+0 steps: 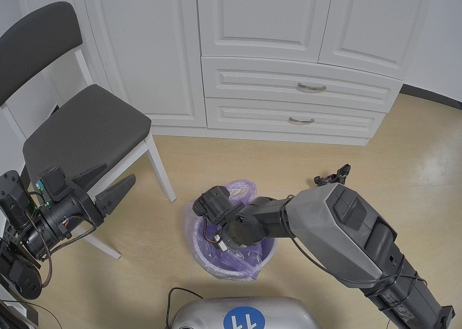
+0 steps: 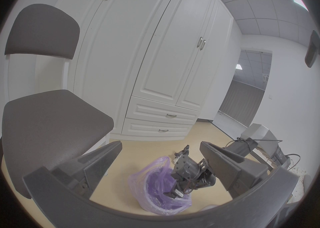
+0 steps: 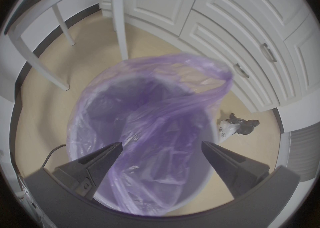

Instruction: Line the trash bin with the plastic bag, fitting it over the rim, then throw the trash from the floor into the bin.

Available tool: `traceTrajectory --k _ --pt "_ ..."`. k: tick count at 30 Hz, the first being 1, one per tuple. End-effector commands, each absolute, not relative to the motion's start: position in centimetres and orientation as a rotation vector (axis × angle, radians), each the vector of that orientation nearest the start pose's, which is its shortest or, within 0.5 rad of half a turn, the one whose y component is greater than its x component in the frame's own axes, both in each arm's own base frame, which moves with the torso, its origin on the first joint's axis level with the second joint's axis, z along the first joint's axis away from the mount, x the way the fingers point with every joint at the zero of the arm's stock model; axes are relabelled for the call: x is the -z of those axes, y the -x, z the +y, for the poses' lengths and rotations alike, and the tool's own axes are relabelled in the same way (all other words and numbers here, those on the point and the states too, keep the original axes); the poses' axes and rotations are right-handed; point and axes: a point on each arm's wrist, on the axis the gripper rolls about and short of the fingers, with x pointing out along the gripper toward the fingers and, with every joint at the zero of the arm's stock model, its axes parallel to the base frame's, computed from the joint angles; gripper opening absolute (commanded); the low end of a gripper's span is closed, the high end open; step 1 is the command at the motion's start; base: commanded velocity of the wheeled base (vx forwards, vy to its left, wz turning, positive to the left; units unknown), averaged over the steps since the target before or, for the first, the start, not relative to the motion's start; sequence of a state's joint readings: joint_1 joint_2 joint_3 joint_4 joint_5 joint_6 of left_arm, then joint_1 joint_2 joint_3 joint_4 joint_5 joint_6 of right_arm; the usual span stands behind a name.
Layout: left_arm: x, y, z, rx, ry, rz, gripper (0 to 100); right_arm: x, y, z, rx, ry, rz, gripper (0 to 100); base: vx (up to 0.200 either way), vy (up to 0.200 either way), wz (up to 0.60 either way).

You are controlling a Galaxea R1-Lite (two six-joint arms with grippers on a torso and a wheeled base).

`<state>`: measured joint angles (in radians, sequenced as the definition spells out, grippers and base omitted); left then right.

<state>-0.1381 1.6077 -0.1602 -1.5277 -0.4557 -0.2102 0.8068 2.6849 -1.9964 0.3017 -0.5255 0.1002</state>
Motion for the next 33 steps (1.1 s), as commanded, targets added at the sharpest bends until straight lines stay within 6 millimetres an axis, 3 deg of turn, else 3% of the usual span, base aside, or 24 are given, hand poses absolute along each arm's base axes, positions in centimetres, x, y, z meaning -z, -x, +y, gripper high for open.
traceTrajectory --k 1,6,15,16,26,33 --pt "-14.0 -20.6 -3.9 0.598 0.194 0.0 100 2.1 -35.8 36.0 -0.235 0.524 0.809 100 0.0 0.0 0.0" --pt "-13.8 -20.8 -3.9 0.598 0.187 0.008 100 1.7 -35.2 36.9 -0.288 0.51 0.802 100 0.0 0.0 0.0" --pt "-13.9 -20.7 -3.9 0.597 0.186 0.004 100 3.6 -35.0 36.9 -0.291 0.563 0.823 100 0.0 0.0 0.0" --pt "-13.8 -20.8 -3.9 0.597 0.186 0.006 100 3.6 -35.0 36.9 -0.29 0.565 0.822 0 0.0 0.0 0.0" --pt "-13.9 -20.7 -3.9 0.597 0.184 0.002 100 3.0 -35.0 37.1 -0.306 0.58 0.8 0 0.0 0.0 0.0" --pt "-14.0 -20.7 -3.8 0.594 0.184 -0.002 100 -0.7 -35.3 36.8 -0.28 0.528 0.747 0 0.0 0.0 0.0"
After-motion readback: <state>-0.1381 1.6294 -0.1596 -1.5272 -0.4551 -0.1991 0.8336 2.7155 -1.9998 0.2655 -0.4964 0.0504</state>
